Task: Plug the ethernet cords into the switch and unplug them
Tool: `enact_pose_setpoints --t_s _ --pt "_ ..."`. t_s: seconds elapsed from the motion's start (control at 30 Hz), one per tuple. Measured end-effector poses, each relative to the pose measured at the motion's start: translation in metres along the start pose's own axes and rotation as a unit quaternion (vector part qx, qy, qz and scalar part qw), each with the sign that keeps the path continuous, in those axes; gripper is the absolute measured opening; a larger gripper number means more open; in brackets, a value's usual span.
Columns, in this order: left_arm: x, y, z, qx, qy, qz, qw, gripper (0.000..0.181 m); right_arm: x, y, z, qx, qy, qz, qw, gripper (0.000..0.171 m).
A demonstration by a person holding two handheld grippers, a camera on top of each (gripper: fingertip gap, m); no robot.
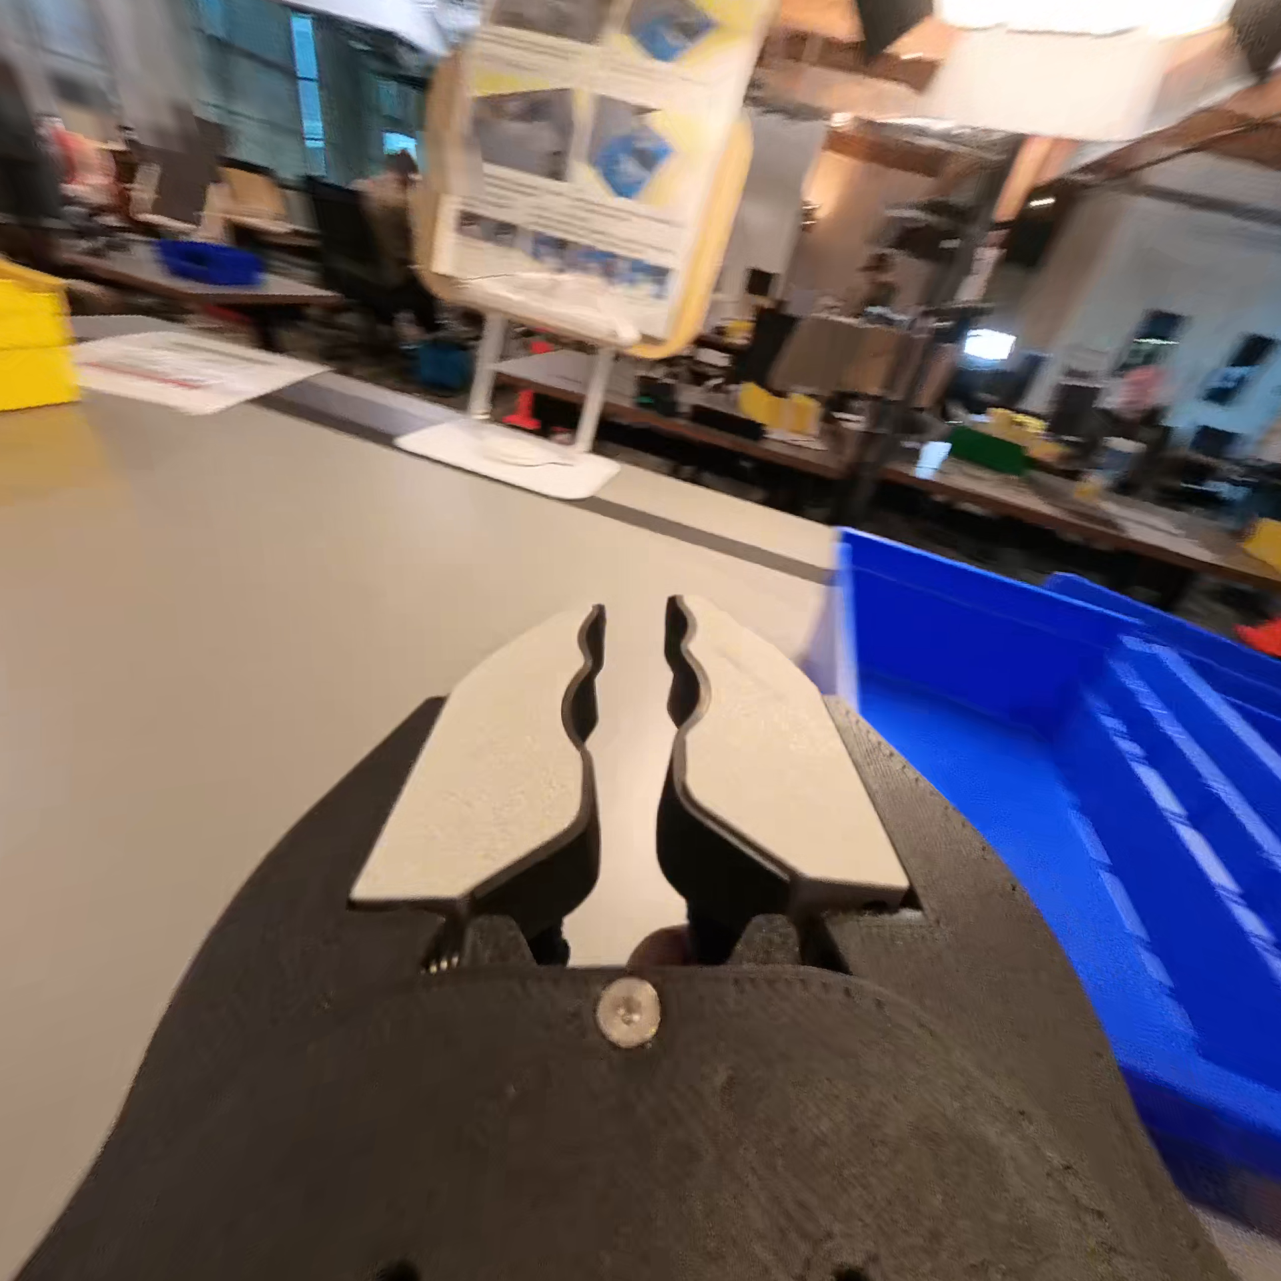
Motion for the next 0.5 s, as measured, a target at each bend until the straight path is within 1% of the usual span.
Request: enact_pose_setpoints --t_s 0.07,0.17,0.27,0.37,0.5 --pt "-0.002 0.000 0.000 -0.002 -0.007 -0.003 1.000 0.026 0.024 -0.015 -0.012 0.025 -0.004 0.051 0.998 0.017" --pt "-0.004 0.000 0.000 -0.001 -0.016 -0.004 1.000 0.008 0.046 -0.037 -0.039 0.075 0.007 0.073 0.994 0.017" --pt "-0.002 0.000 0.000 -0.003 -0.006 -0.015 1.000 0.007 0.046 -0.047 -0.052 0.105 -0.010 0.078 0.991 0.017" --pt "-0.001 0.000 0.000 -0.004 0.002 -0.019 1.000 0.006 0.037 -0.047 -0.050 0.093 -0.037 0.078 0.992 0.017" --pt "0.002 0.001 -0.001 -0.004 0.012 -0.020 1.000 0.006 0.033 -0.048 -0.051 0.101 -0.065 0.097 0.988 0.019"
Point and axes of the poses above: each gripper's, where its closed fingertips meet, y back along the fingers, z out of its top, x = y × z across the jaws, the point moved 9 cm from there along y, back along the fingers, and after that the axes turned 9 degrees about -y, right-handed, at the moved point
